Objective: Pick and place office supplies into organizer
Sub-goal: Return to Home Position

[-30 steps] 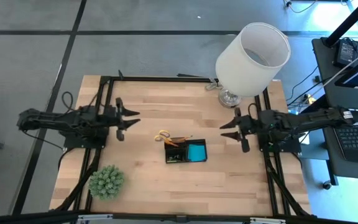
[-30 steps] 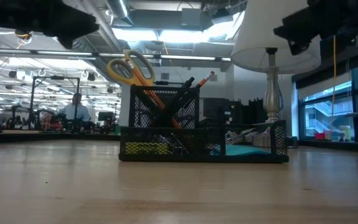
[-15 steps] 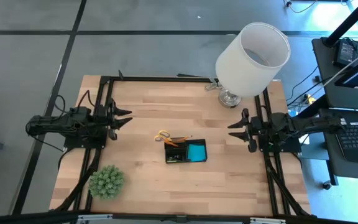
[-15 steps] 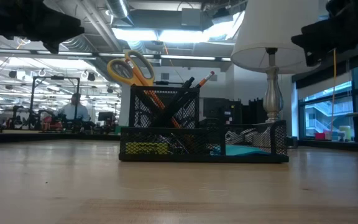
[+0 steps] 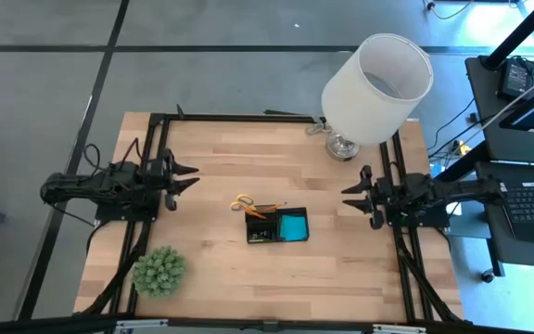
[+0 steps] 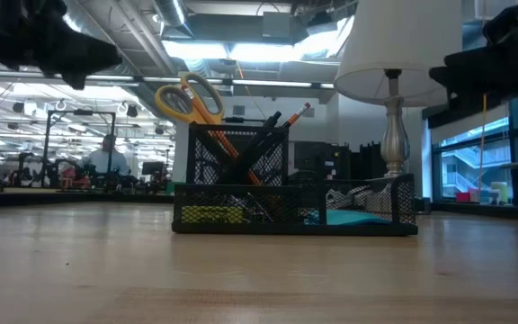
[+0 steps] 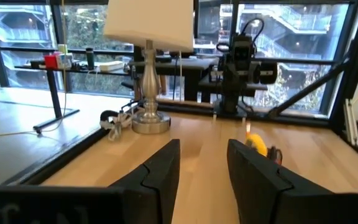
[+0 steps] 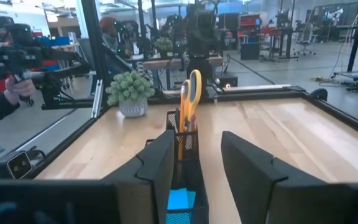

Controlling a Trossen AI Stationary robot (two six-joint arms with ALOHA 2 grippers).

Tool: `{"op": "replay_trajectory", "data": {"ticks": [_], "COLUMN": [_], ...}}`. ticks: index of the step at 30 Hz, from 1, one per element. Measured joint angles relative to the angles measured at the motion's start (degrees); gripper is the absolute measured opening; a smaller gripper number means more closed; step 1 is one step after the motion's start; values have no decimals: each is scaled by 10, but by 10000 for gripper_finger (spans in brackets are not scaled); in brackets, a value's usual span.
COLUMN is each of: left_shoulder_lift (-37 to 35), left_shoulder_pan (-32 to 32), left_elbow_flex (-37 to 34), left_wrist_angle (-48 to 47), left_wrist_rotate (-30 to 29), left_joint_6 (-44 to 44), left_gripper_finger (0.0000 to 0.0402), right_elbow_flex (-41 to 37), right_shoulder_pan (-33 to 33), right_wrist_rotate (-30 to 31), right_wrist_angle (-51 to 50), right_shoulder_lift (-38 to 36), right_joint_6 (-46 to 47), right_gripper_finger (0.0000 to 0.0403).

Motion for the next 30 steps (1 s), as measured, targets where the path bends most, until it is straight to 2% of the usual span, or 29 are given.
{"op": "replay_trajectory", "data": {"ticks": [10, 19, 30], "left_shoulder_lift": [0, 0, 0], "left_shoulder_pan": [0, 0, 0], "left_elbow_flex": [-48, -48, -48], "left_wrist_angle": [13, 14, 44], "left_wrist_rotate": [-20, -28, -31], "left_joint_6": [-10, -10, -24], "left_gripper_finger": [127, 127, 127], "right_elbow_flex": [-5, -5, -5], "right_shoulder_pan": [0, 0, 0], "right_wrist_rotate": [7, 8, 8], "right_wrist_angle": [-3, -39, -36], "right_shoulder_lift": [-8, -8, -8], "right_joint_6": [-13, -15, -15], "right_gripper_finger": [137, 137, 137]}}
